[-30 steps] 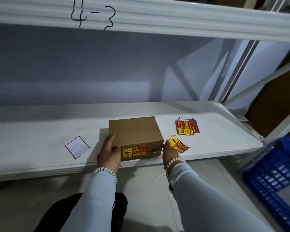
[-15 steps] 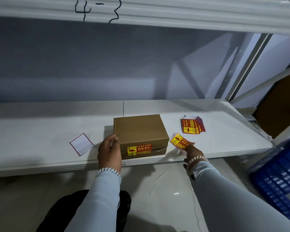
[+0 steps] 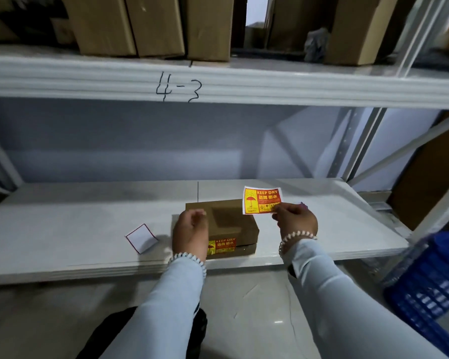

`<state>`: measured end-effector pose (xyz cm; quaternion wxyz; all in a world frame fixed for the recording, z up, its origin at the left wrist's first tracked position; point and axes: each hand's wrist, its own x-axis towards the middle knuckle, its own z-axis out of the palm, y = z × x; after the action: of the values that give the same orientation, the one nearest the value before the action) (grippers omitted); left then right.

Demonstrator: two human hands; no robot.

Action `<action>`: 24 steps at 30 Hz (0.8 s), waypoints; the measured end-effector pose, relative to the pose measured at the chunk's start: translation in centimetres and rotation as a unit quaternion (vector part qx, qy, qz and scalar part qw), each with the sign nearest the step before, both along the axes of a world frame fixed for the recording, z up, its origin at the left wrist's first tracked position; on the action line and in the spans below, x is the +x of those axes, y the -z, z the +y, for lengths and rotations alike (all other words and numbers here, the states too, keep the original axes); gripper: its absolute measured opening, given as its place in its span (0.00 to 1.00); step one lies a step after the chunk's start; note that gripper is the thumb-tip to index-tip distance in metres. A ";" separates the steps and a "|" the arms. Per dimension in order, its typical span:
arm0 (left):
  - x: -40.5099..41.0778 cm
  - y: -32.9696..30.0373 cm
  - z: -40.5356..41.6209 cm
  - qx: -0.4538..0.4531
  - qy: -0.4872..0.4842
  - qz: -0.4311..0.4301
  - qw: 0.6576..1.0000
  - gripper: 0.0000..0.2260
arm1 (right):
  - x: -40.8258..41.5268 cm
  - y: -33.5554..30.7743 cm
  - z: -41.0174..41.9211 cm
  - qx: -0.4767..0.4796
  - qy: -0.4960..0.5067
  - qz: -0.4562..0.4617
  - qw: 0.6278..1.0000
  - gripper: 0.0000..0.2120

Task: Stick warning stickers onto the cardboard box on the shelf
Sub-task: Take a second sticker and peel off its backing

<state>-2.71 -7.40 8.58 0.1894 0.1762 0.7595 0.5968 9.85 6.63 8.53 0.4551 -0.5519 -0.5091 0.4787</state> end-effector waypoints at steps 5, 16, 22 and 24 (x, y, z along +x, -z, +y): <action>1.6 -3.2 -1.8 -0.032 0.152 -0.030 0.987 0.12 | -0.2 -2.3 -3.6 0.027 -0.059 0.006 0.998 0.03; 1.8 -3.8 -5.2 -0.075 0.167 -0.002 0.983 0.06 | 0.3 -3.5 -7.4 0.060 -0.128 -0.035 0.989 0.05; 2.4 -3.8 -5.2 -0.028 0.171 -0.009 0.985 0.05 | -0.3 -2.8 -8.3 0.158 -0.259 -0.225 0.926 0.12; 2.7 -3.8 -5.0 -0.008 0.171 -0.015 0.985 0.05 | -0.3 -2.8 -9.0 0.185 -0.306 -0.247 0.900 0.12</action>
<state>0.02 -12.39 12.43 0.3017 0.2933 0.7202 0.5516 9.53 -2.39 11.30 0.2396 -0.3752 -0.8286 0.3395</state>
